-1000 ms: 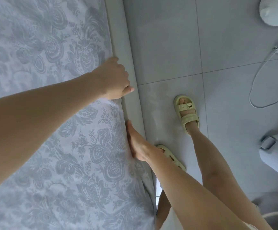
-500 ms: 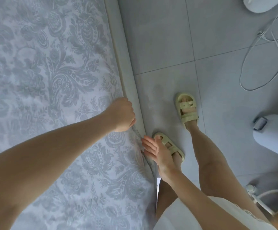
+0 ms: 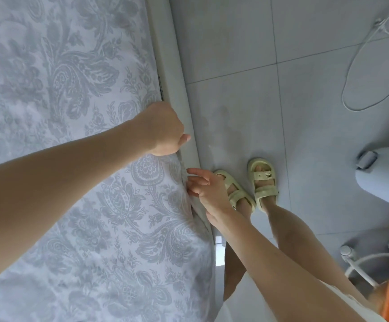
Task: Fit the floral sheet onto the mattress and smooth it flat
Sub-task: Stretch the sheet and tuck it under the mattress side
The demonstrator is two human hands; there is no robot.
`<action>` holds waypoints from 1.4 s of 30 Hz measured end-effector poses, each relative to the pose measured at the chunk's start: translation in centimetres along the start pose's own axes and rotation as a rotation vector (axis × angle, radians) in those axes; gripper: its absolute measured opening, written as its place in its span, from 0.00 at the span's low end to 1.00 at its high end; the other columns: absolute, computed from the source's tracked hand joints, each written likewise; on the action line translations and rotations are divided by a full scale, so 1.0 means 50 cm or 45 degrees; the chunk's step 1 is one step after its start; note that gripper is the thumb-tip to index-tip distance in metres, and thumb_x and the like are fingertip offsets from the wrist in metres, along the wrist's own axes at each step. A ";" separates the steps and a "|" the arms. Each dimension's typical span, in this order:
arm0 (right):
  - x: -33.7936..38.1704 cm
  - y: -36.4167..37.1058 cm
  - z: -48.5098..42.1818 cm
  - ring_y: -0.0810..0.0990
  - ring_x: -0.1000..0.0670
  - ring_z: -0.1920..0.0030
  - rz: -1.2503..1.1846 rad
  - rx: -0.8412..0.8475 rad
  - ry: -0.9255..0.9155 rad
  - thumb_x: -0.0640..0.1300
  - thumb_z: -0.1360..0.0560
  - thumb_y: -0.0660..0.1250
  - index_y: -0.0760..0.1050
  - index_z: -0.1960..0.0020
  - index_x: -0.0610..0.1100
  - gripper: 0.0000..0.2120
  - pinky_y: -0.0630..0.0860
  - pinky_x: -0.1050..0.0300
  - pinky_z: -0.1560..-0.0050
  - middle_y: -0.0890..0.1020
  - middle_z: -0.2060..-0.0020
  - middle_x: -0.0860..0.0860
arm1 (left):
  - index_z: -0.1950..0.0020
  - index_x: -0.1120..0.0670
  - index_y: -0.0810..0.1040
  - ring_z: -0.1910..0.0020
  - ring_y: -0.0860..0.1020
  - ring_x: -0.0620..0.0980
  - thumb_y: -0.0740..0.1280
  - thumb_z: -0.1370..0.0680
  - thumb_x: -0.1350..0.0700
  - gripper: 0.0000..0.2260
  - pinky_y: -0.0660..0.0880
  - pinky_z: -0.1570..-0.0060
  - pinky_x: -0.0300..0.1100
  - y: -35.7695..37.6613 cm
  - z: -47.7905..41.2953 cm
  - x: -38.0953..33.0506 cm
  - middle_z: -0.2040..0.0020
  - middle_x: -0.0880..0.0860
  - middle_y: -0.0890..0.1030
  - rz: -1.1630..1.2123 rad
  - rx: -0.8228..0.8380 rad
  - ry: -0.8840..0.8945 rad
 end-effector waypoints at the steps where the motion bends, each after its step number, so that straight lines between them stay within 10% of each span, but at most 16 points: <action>1: -0.002 0.007 0.004 0.80 0.41 0.55 -0.006 0.062 0.032 0.29 0.24 0.60 0.82 0.52 0.41 0.13 0.75 0.61 0.55 0.82 0.55 0.37 | 0.73 0.56 0.67 0.70 0.69 0.50 0.44 0.18 0.46 0.28 0.74 0.48 0.48 -0.003 0.004 0.000 0.73 0.51 0.72 -0.003 0.015 0.003; 4: -0.036 0.024 0.009 0.78 0.43 0.39 -0.097 0.277 0.286 0.55 0.18 0.52 0.73 0.36 0.36 0.26 0.71 0.52 0.35 0.78 0.39 0.40 | 0.73 0.56 0.67 0.72 0.67 0.49 0.43 0.18 0.46 0.28 0.74 0.47 0.48 -0.008 0.008 -0.005 0.73 0.51 0.71 0.003 0.073 0.017; 9: -0.056 0.110 -0.006 0.74 0.42 0.35 -0.119 0.716 0.568 0.75 0.29 0.39 0.71 0.34 0.37 0.48 0.68 0.46 0.34 0.76 0.36 0.41 | 0.73 0.56 0.67 0.72 0.67 0.49 0.43 0.18 0.45 0.29 0.72 0.52 0.44 -0.009 0.006 0.009 0.73 0.51 0.70 0.054 0.094 -0.020; 17: -0.110 0.052 0.010 0.73 0.47 0.34 0.109 0.757 0.600 0.72 0.27 0.34 0.67 0.29 0.48 0.43 0.69 0.49 0.36 0.75 0.34 0.48 | 0.61 0.53 0.81 0.56 0.76 0.50 0.45 0.20 0.44 0.27 0.69 0.41 0.48 0.004 0.048 -0.088 0.63 0.47 0.80 0.076 -0.318 0.348; 27: -0.210 0.029 0.050 0.76 0.53 0.39 0.068 0.704 0.727 0.72 0.27 0.37 0.71 0.35 0.52 0.38 0.74 0.54 0.46 0.79 0.41 0.52 | 0.57 0.53 0.82 0.52 0.74 0.50 0.51 0.19 0.47 0.22 0.64 0.35 0.45 0.107 0.096 -0.195 0.58 0.47 0.79 0.135 -0.213 0.280; 35: -0.262 -0.166 0.106 0.80 0.50 0.41 0.155 0.198 0.422 0.62 0.20 0.42 0.78 0.43 0.44 0.31 0.72 0.55 0.36 0.81 0.41 0.44 | 0.50 0.55 0.81 0.48 0.74 0.51 0.47 0.17 0.47 0.24 0.65 0.38 0.45 0.151 0.097 -0.290 0.53 0.50 0.80 0.064 -0.040 0.174; 42: -0.370 -0.107 0.173 0.72 0.57 0.35 0.091 0.388 0.390 0.61 0.19 0.42 0.66 0.28 0.45 0.30 0.63 0.58 0.30 0.73 0.32 0.51 | 0.70 0.55 0.68 0.58 0.75 0.53 0.43 0.17 0.47 0.27 0.66 0.49 0.44 0.145 0.092 -0.324 0.70 0.50 0.71 -0.013 0.014 0.044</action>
Point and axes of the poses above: each hand's wrist, its own z-axis away from the middle knuckle, its own y-axis out of the palm, x = y × z, the point moved 8 cm from there along -z, towards the middle knuckle
